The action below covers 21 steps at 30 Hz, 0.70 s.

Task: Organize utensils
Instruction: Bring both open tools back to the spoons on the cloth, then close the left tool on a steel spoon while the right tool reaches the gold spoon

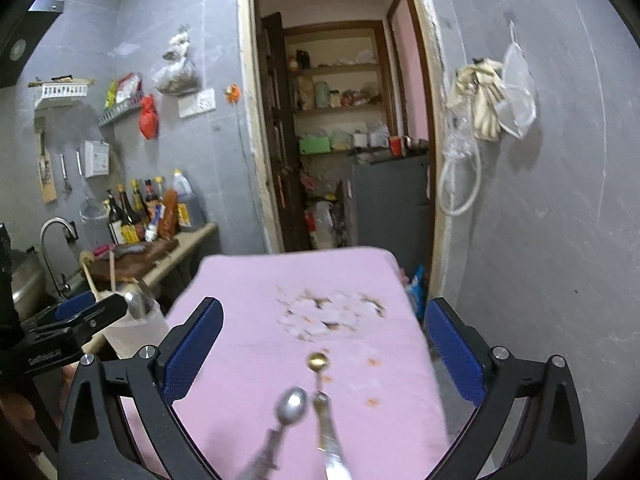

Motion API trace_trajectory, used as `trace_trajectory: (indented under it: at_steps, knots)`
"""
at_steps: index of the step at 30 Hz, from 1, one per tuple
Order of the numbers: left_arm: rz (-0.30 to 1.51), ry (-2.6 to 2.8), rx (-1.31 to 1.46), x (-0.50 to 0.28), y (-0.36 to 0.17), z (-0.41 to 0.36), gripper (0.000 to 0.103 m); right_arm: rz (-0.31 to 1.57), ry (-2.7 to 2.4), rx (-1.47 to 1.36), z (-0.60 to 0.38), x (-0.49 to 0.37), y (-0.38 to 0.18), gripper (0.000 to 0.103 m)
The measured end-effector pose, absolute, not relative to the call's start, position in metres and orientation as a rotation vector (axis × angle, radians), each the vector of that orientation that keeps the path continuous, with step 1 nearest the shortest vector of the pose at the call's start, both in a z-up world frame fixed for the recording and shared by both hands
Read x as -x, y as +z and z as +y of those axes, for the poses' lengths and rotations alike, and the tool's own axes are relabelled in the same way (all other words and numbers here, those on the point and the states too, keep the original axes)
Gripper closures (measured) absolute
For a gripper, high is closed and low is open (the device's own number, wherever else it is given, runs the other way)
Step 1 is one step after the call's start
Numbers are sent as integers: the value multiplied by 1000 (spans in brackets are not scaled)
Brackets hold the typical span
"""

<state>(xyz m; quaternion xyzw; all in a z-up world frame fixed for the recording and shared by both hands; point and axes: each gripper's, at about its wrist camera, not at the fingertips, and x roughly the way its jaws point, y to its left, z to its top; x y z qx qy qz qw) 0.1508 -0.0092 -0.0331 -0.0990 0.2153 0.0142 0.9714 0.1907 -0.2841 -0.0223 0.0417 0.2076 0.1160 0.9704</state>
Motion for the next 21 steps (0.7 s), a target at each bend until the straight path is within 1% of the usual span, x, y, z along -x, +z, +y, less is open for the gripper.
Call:
trace_trajectory:
  at_steps: [10,18,20,21]
  knots:
    - [597,40,237,-168,-90,-45,1,563,250,-97,-334,-214,-90,4]
    - [727,-26,292,-194,-132,-51,1,634,347,-139,-337,-238,-142,4]
    - [749,-52,287,-203,-141,-55,5,654,382,-145,-334,-246,-155,5]
    - [762,-65,282,-206,-145,-57,7,664,399,-146,-331,-251,-160,9]
